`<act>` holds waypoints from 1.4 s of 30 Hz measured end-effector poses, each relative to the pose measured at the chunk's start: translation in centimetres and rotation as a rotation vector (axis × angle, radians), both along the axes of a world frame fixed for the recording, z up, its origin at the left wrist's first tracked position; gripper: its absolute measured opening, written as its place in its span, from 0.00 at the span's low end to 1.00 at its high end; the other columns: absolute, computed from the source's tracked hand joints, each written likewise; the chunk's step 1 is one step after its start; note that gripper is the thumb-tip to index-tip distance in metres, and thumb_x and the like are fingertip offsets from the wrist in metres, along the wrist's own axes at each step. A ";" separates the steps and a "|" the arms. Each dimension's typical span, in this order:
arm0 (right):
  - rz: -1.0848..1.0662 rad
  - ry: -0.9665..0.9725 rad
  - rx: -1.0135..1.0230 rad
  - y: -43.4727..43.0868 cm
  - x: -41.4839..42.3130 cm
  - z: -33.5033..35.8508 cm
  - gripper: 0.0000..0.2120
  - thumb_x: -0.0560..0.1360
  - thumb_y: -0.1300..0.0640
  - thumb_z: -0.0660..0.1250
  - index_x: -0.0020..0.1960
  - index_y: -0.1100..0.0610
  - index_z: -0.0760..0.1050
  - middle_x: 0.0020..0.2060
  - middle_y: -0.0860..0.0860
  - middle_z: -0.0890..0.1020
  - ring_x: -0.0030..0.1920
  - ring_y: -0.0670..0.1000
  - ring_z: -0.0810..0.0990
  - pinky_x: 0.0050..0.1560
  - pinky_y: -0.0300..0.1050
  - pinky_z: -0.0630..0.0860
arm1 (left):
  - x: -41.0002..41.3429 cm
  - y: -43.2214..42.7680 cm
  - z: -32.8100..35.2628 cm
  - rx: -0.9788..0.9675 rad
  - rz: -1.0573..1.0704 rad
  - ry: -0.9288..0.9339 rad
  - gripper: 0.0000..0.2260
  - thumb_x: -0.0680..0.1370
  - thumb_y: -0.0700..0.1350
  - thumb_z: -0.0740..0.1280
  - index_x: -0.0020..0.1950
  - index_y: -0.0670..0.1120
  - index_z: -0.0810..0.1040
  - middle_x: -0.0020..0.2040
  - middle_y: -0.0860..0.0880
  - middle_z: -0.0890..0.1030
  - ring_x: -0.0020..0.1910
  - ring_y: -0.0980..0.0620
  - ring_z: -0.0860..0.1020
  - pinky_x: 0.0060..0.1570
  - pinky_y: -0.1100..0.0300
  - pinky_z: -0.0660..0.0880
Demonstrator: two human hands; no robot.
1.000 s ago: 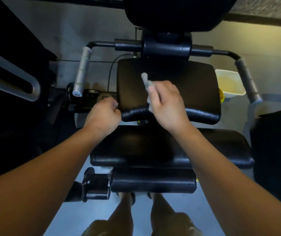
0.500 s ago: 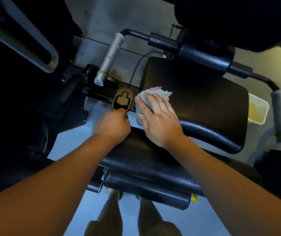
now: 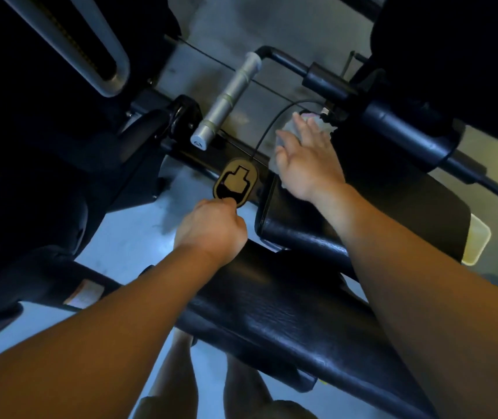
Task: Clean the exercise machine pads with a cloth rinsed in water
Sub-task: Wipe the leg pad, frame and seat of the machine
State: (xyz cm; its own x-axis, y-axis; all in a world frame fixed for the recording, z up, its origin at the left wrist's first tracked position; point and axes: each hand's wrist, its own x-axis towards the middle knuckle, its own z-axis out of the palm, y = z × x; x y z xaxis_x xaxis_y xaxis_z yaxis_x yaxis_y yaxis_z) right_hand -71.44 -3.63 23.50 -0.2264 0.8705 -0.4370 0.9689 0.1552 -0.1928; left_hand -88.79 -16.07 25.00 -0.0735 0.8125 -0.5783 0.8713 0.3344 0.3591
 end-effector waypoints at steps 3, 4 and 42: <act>-0.039 -0.020 -0.004 2.1 0.0 -0.8 0.25 0.84 0.46 0.48 0.79 0.48 0.62 0.83 0.52 0.48 0.83 0.55 0.43 0.81 0.56 0.43 | 0.0 0.3 -0.3 0.019 -0.063 0.000 0.04 0.81 0.48 0.57 0.47 0.49 0.68 0.48 0.44 0.75 0.41 0.44 0.75 0.37 0.55 0.67; -0.045 -0.026 -0.006 2.9 0.0 -1.0 0.25 0.83 0.46 0.48 0.79 0.49 0.62 0.83 0.53 0.49 0.83 0.55 0.44 0.81 0.56 0.43 | -0.1 0.3 -0.4 0.031 -0.066 0.003 0.04 0.80 0.48 0.57 0.47 0.49 0.68 0.48 0.44 0.76 0.41 0.44 0.75 0.36 0.56 0.66; 0.196 0.034 0.100 -14.3 5.1 4.1 0.43 0.80 0.42 0.65 0.84 0.52 0.42 0.83 0.49 0.45 0.83 0.51 0.43 0.80 0.48 0.40 | 0.5 -0.5 3.8 0.040 0.103 -0.003 0.13 0.80 0.45 0.58 0.56 0.49 0.81 0.54 0.42 0.82 0.50 0.38 0.79 0.52 0.47 0.79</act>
